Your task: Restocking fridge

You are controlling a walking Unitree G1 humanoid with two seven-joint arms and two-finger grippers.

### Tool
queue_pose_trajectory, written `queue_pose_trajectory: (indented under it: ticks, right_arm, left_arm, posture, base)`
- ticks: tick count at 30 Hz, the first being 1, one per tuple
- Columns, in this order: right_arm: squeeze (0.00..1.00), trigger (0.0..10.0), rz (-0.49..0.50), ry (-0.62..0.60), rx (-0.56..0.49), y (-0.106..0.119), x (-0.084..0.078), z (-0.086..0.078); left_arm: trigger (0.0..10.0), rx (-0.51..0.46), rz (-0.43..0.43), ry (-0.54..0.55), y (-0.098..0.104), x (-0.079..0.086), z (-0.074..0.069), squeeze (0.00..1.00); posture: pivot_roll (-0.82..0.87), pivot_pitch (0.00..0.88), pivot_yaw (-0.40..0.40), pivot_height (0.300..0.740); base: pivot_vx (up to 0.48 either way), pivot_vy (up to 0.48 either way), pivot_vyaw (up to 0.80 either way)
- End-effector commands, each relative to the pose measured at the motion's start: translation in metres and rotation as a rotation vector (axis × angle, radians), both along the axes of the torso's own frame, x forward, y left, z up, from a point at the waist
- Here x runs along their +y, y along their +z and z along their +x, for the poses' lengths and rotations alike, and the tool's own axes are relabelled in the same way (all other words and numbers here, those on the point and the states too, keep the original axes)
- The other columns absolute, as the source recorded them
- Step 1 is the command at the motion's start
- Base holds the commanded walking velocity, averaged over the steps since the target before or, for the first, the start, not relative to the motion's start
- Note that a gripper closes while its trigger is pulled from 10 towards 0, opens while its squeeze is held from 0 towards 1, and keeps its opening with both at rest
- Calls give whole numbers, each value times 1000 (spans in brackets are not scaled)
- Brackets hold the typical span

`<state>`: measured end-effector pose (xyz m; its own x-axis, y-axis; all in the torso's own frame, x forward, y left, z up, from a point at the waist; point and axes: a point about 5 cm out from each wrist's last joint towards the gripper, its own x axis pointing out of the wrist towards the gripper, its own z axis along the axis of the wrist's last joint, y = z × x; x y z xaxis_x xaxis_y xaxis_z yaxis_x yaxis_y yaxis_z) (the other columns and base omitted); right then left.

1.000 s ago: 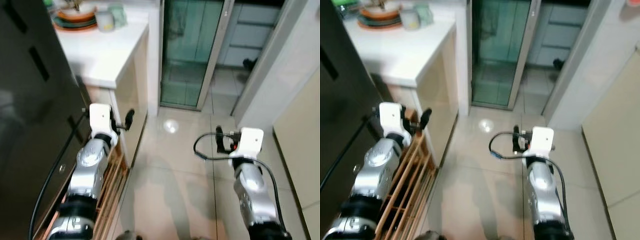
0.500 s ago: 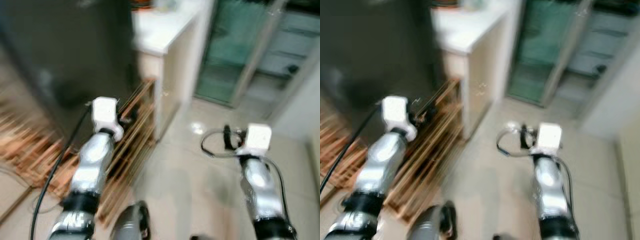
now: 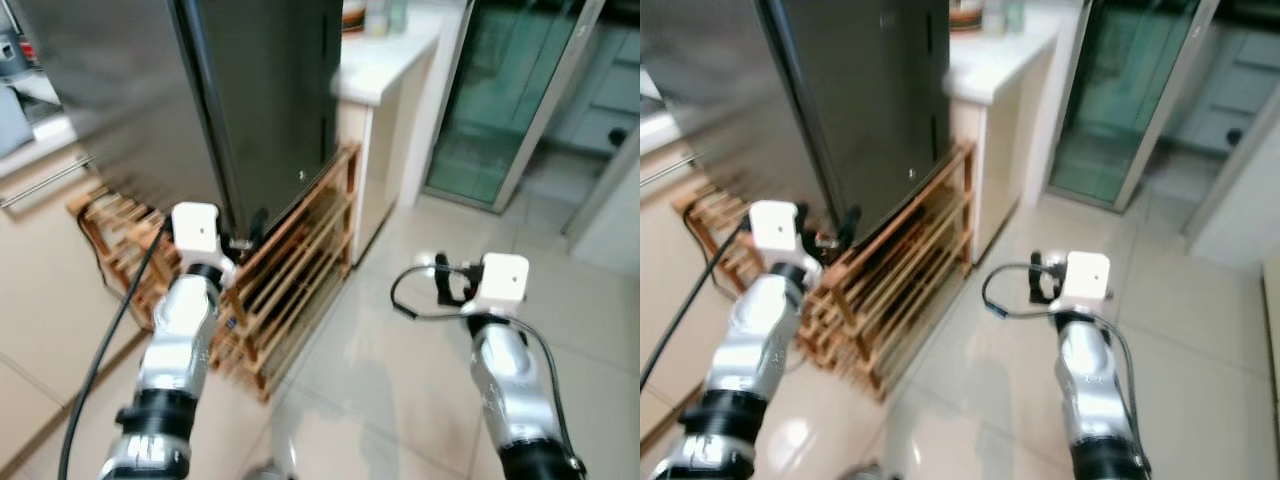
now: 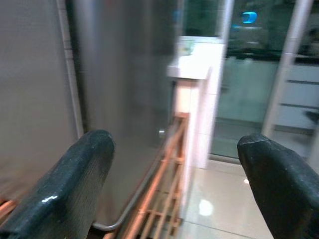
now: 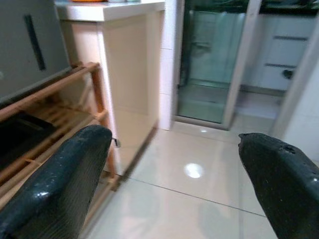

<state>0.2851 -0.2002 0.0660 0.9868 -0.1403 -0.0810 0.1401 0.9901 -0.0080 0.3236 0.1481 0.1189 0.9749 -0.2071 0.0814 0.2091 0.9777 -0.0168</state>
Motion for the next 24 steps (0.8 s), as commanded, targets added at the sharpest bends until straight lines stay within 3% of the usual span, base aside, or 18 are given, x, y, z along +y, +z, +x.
queue_pose_trajectory:
  ticks: [1, 12, 20, 21, 22, 24]
  right_arm:
    - [0, 10000, 13, 30, -23, 5, 12, 5]
    - [0, 10000, 9, 39, -25, 5, 14, 6]
    - [0, 10000, 10, 35, -51, 9, 14, 7]
    - [0, 10000, -16, -9, -161, 34, 9, 7]
    - [0, 10000, -32, -20, -204, 46, 8, 5]
    - [0, 10000, -30, -17, -228, 54, 8, 1]
  left_arm:
    - [10000, -20, 20, 19, 6, 8, 2, 0]
    - [10000, -45, 17, 22, 13, 8, 3, 0]
    - [10000, -64, 26, 26, 18, 3, 4, 0]
    - [10000, -69, 24, 28, 21, 4, 4, 0]
    - [10000, -74, 26, 31, 23, 5, 3, 0]
    - [10000, -80, 27, 32, 25, 8, 0, 0]
  posture:
    - [-36, 0, 11, 740]
    - [-32, 0, 10, 740]
    - [-31, 0, 8, 740]
    - [-28, 0, 10, 740]
    - [-30, 0, 13, 740]
    - [-36, 0, 15, 740]
  base:
    - [0, 480, 0]
    - [0, 480, 0]
    - [0, 0, 0]
    - [0, 0, 0]
    - [0, 0, 0]
    - [0, 0, 0]
